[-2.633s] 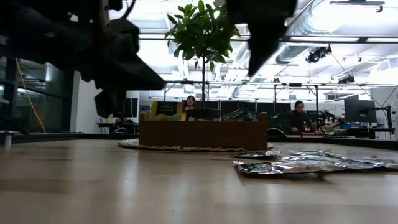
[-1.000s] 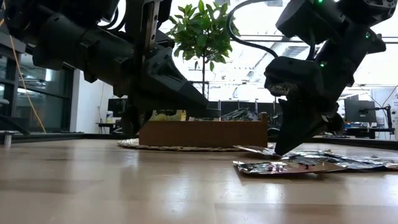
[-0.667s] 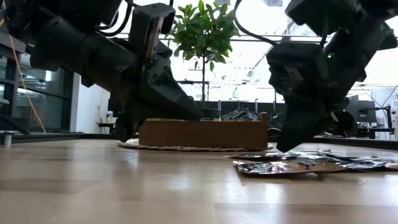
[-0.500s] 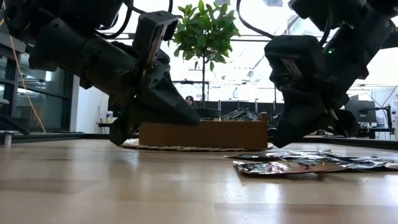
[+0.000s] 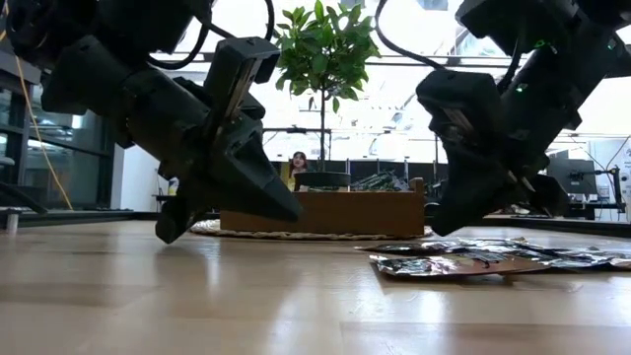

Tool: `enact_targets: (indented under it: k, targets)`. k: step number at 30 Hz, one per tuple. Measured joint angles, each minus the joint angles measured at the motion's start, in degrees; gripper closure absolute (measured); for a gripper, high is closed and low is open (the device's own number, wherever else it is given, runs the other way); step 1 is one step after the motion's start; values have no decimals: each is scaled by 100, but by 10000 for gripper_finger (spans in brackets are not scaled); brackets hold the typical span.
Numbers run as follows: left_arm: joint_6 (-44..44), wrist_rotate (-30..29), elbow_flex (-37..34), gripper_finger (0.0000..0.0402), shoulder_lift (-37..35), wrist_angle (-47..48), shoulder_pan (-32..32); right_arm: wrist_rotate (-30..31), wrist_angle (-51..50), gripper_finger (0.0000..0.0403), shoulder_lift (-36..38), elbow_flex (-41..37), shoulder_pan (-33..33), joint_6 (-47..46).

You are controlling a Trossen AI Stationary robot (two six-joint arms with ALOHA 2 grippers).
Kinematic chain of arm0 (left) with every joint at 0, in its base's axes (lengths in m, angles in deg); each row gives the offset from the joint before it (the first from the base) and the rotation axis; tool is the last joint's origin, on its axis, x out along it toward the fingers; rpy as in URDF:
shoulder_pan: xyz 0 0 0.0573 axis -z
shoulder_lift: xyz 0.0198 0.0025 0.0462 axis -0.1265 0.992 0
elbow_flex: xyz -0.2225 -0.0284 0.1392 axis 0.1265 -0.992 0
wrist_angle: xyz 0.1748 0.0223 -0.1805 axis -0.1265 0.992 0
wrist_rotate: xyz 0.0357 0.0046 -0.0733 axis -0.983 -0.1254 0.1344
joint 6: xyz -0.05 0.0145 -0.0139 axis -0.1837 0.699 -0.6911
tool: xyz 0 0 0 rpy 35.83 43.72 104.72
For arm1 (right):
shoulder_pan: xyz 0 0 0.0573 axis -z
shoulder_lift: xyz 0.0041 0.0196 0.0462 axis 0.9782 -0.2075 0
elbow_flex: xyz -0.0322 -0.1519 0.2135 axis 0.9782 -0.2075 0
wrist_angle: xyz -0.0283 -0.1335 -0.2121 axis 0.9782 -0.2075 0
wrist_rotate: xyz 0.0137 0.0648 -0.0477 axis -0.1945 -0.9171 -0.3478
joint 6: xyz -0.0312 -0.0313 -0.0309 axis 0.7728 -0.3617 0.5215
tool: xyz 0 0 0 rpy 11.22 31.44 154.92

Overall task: Pick & Place Tea
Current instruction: Put the brown tea bag into the middle section of the wooden organizer

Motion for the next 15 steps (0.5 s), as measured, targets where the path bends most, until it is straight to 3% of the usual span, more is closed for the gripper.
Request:
enact_targets:
  k: [6,15]
  targets:
    - [-132,-59,0,402,-1,0,-2,-150,-195,403,0,0,-14,-29]
    - [-502,-607,2,402,-1,-10,-2,-167,-289,403,0,0,-15,-250]
